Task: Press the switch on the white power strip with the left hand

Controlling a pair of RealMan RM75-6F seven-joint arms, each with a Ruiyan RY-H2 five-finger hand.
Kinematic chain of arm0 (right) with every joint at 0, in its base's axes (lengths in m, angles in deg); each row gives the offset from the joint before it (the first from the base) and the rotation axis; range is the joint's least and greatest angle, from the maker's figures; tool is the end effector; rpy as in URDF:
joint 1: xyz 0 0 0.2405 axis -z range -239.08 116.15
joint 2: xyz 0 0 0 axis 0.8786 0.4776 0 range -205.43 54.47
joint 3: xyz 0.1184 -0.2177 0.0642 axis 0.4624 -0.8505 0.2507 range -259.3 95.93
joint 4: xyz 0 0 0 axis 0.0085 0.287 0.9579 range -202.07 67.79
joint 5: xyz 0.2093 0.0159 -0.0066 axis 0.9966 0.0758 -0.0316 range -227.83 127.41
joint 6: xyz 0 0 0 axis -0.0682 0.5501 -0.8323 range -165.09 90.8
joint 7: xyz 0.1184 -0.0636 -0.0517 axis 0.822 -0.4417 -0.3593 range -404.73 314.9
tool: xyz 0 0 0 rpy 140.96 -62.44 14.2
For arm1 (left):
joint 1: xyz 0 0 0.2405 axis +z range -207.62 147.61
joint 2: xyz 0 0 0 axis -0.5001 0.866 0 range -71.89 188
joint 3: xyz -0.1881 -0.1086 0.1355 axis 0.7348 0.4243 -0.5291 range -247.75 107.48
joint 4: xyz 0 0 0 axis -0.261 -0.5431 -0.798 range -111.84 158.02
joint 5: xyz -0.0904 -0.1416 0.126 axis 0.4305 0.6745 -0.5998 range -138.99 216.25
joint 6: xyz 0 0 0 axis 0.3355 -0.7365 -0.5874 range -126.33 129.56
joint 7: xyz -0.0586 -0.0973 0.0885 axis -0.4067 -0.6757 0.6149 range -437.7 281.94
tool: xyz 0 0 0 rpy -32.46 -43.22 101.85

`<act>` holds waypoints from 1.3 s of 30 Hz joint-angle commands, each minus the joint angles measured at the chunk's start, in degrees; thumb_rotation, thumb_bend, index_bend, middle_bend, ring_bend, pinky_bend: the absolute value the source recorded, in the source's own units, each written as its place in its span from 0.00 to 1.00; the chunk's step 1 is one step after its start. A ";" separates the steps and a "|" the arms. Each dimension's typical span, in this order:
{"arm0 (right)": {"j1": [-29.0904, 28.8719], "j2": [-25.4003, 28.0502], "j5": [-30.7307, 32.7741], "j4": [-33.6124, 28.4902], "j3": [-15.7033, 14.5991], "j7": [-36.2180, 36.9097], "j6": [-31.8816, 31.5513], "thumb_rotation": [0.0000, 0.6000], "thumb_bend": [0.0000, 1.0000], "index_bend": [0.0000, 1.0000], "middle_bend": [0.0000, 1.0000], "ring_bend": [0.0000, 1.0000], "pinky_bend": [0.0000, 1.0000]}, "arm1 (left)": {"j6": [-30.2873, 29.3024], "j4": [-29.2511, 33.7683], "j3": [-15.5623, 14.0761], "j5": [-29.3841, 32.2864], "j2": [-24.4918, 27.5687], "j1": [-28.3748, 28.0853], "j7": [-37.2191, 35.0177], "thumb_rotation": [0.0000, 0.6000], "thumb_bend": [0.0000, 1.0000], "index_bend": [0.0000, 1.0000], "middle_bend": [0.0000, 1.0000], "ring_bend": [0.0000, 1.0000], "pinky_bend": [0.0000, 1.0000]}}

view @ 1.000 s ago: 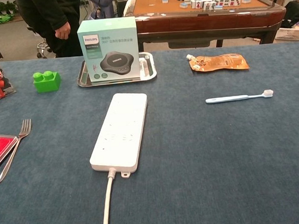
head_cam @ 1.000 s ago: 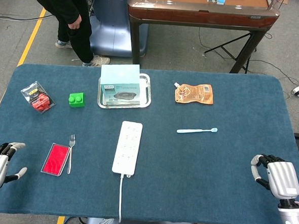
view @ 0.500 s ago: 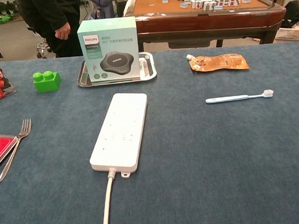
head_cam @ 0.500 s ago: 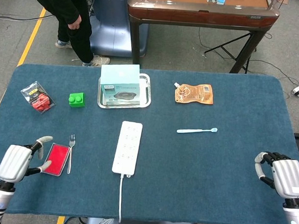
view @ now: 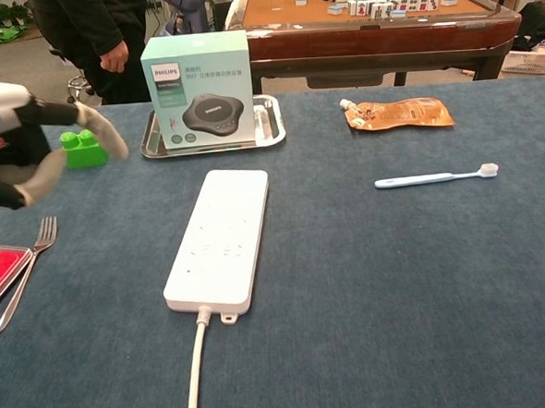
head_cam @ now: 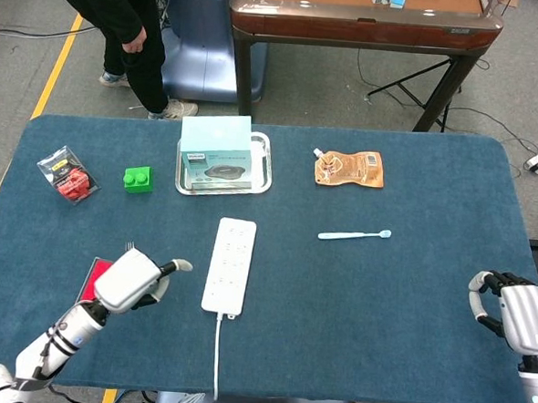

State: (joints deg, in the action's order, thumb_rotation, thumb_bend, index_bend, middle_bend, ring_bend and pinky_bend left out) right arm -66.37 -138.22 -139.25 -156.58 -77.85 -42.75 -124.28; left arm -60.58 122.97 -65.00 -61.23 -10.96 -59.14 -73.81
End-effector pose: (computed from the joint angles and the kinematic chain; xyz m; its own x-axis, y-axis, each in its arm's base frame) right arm -0.3118 -0.1852 0.1758 0.4292 0.0546 0.9016 -0.8999 -0.0603 0.4320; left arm -0.1602 0.2601 0.0675 0.4655 0.1578 0.8709 0.7179 -0.6429 -0.2672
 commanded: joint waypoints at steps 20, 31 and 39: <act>-0.97 0.45 0.71 1.17 -0.26 1.23 2.47 1.00 0.71 0.63 0.56 0.52 0.62 | 17.61 4.19 0.26 13.66 -8.64 -12.27 22.26 1.00 0.88 0.29 1.00 1.00 1.00; -0.72 2.06 0.63 -0.60 -0.36 0.32 2.15 1.00 0.71 0.63 0.56 0.52 0.62 | 18.02 4.19 -1.41 19.69 -9.80 -13.52 27.21 1.00 0.88 0.28 1.00 1.00 1.00; -0.98 2.16 0.71 -1.30 -0.48 -0.52 2.79 1.00 0.71 0.63 0.56 0.52 0.62 | 17.31 3.18 -2.62 21.95 -10.16 -13.95 28.30 1.00 0.88 0.28 1.00 1.00 1.00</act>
State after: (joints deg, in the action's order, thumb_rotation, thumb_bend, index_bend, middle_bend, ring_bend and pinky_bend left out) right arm -67.32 -136.04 -138.53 -157.87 -78.31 -43.25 -121.52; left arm -43.19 126.29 -67.49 -39.45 -21.04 -73.01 -45.65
